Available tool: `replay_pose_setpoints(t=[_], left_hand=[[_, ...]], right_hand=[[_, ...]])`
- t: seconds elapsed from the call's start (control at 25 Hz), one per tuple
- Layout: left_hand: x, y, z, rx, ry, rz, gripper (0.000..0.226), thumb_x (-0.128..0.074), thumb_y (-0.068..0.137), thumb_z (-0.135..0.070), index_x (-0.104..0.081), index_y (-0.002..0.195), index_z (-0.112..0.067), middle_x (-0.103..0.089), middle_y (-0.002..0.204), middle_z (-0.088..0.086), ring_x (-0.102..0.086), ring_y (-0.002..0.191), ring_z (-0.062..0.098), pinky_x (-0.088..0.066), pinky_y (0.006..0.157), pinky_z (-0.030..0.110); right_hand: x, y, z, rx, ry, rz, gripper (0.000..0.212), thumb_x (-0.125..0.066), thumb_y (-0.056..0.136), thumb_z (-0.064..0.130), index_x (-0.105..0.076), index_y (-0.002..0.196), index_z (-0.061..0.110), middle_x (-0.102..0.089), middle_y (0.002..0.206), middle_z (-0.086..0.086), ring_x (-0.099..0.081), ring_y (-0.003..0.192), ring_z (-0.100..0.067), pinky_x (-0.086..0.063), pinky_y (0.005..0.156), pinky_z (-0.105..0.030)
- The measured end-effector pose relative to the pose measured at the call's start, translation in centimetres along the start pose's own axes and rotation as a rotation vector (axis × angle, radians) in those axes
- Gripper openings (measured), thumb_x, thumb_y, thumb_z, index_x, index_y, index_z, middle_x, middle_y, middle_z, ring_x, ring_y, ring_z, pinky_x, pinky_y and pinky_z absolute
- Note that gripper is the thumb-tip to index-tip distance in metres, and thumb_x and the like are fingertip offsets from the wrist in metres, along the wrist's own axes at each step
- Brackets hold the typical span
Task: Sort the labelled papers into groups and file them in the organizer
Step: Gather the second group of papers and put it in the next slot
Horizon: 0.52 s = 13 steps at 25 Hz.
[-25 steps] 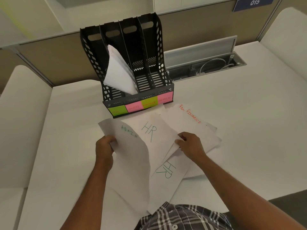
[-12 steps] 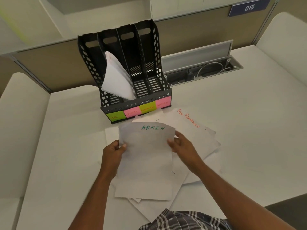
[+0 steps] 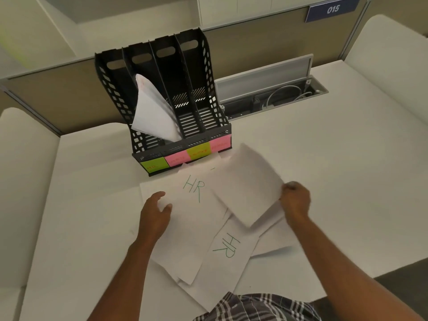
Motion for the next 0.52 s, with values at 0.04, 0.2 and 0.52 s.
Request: replay_pose_setpoints(t=[0.04, 0.2, 0.52], left_hand=[[-0.3, 0.5, 0.1, -0.002, 0.129, 0.046, 0.053, -0.068, 0.091, -0.02, -0.048, 0.14, -0.014, -0.05, 0.145, 0.01, -0.045, 0.134, 0.029, -0.037, 0.11, 0.042], [-1.9, 1.6, 1.2, 0.068, 0.581, 0.207, 0.092, -0.07, 0.082, -0.051, -0.023, 0.153, -0.017, -0.033, 0.154, 0.011, -0.032, 0.141, 0.032, -0.036, 0.107, 0.048], [-2.0, 2.6, 2.5, 0.13, 0.628, 0.203, 0.097, -0.074, 0.077, -0.052, -0.023, 0.152, -0.019, -0.044, 0.142, 0.014, -0.042, 0.133, 0.035, -0.04, 0.102, 0.048]], right_hand=[[1.2, 1.5, 0.3, 0.024, -0.099, -0.025, 0.021, -0.054, 0.093, 0.011, -0.07, 0.1, 0.001, -0.071, 0.105, -0.026, -0.067, 0.098, -0.041, -0.051, 0.083, -0.042], [3.9, 5.5, 1.8, 0.132, -0.451, 0.004, 0.02, -0.049, 0.091, 0.01, -0.061, 0.104, 0.001, -0.067, 0.109, -0.026, -0.063, 0.1, -0.043, -0.045, 0.078, -0.039], [6.5, 7.3, 4.7, 0.268, -0.444, -0.156, 0.016, -0.049, 0.089, 0.001, -0.058, 0.102, 0.0, -0.067, 0.104, -0.029, -0.063, 0.094, -0.045, -0.037, 0.071, -0.036]])
Point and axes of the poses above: each hand's wrist, its own y-axis towards the middle knuckle, its own x-axis out of the back of the hand, z = x × y, the point moved 8 cm from there along y, towards the middle knuckle
